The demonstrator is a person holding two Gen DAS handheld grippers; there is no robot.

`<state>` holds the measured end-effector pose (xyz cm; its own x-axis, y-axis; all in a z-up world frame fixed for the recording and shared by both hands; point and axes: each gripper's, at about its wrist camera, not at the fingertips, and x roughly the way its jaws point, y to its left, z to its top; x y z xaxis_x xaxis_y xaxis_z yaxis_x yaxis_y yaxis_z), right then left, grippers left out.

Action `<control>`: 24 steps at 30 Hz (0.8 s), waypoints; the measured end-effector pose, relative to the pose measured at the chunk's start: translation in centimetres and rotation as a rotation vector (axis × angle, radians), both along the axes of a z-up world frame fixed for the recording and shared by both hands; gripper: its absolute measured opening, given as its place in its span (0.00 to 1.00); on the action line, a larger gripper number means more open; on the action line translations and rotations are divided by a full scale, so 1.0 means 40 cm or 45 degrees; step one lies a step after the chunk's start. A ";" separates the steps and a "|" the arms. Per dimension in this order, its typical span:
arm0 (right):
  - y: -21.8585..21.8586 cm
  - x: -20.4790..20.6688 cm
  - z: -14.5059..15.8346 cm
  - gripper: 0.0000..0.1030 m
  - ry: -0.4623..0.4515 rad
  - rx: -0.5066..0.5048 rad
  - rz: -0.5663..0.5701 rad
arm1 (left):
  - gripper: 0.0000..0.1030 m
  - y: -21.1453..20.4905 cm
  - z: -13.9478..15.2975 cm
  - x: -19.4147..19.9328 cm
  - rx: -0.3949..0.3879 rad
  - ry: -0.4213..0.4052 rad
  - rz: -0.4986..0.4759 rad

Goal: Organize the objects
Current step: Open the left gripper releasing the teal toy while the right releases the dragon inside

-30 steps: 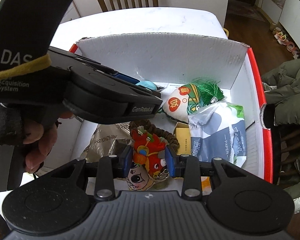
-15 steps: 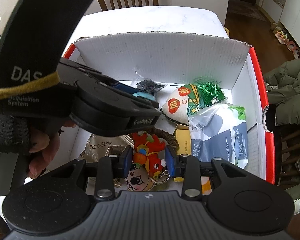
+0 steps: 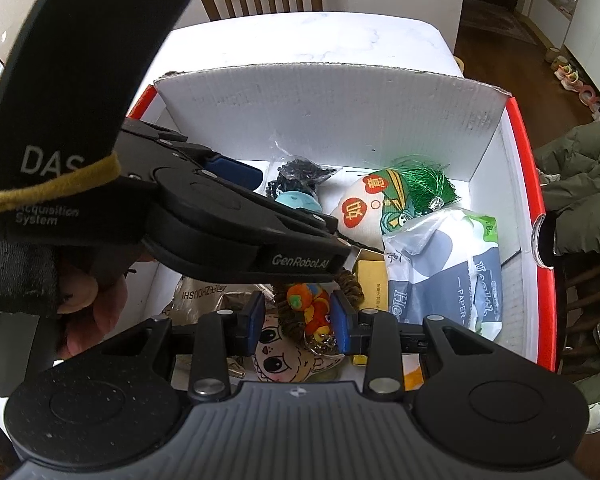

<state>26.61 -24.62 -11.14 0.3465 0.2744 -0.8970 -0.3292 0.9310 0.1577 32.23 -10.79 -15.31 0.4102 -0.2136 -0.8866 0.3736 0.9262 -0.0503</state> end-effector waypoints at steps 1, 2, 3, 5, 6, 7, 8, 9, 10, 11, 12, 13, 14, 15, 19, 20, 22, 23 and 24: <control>0.000 -0.002 0.002 0.35 -0.003 0.004 0.000 | 0.63 0.001 0.003 -0.003 -0.004 -0.002 0.001; -0.001 -0.004 0.005 0.36 -0.006 0.007 0.000 | 0.64 0.003 0.007 -0.006 -0.009 -0.006 0.005; -0.001 -0.007 0.008 0.37 -0.010 0.011 0.000 | 0.66 0.005 0.011 -0.009 -0.016 -0.012 0.009; -0.003 -0.013 0.018 0.43 -0.024 0.020 -0.004 | 0.70 0.010 0.021 -0.014 -0.026 -0.024 0.018; -0.003 -0.017 0.022 0.44 -0.032 0.024 -0.006 | 0.70 0.013 0.026 -0.017 -0.031 -0.027 0.020; -0.004 -0.021 0.028 0.46 -0.040 0.025 -0.007 | 0.70 0.015 0.031 -0.020 -0.035 -0.029 0.022; -0.004 -0.024 0.034 0.47 -0.047 0.026 -0.006 | 0.70 0.018 0.036 -0.024 -0.039 -0.035 0.026; -0.004 -0.029 0.040 0.48 -0.056 0.027 -0.007 | 0.71 0.020 0.043 -0.024 -0.045 -0.042 0.028; -0.005 -0.034 0.046 0.51 -0.065 0.029 -0.007 | 0.72 0.023 0.050 -0.028 -0.052 -0.049 0.029; -0.006 -0.039 0.053 0.53 -0.075 0.032 -0.006 | 0.74 0.026 0.057 -0.033 -0.058 -0.059 0.031; -0.006 -0.044 0.060 0.53 -0.083 0.034 -0.006 | 0.75 0.030 0.063 -0.038 -0.062 -0.069 0.032; -0.005 -0.048 0.067 0.55 -0.092 0.035 -0.007 | 0.76 0.034 0.070 -0.043 -0.065 -0.080 0.033; -0.004 -0.053 0.074 0.55 -0.101 0.037 -0.008 | 0.77 0.038 0.078 -0.049 -0.069 -0.090 0.032; -0.003 -0.059 0.081 0.55 -0.109 0.040 -0.008 | 0.77 0.041 0.086 -0.056 -0.072 -0.100 0.033; -0.001 -0.079 0.109 0.57 -0.143 0.046 -0.023 | 0.79 0.060 0.116 -0.081 -0.094 -0.131 0.027; 0.000 -0.084 0.115 0.57 -0.152 0.047 -0.029 | 0.79 0.064 0.124 -0.089 -0.099 -0.141 0.024; 0.003 -0.096 0.129 0.58 -0.173 0.046 -0.039 | 0.80 0.076 0.139 -0.103 -0.109 -0.158 0.016; 0.004 -0.104 0.136 0.58 -0.185 0.046 -0.046 | 0.80 0.083 0.147 -0.111 -0.113 -0.165 0.017; 0.003 -0.112 0.144 0.59 -0.199 0.049 -0.056 | 0.80 0.090 0.156 -0.119 -0.118 -0.170 0.020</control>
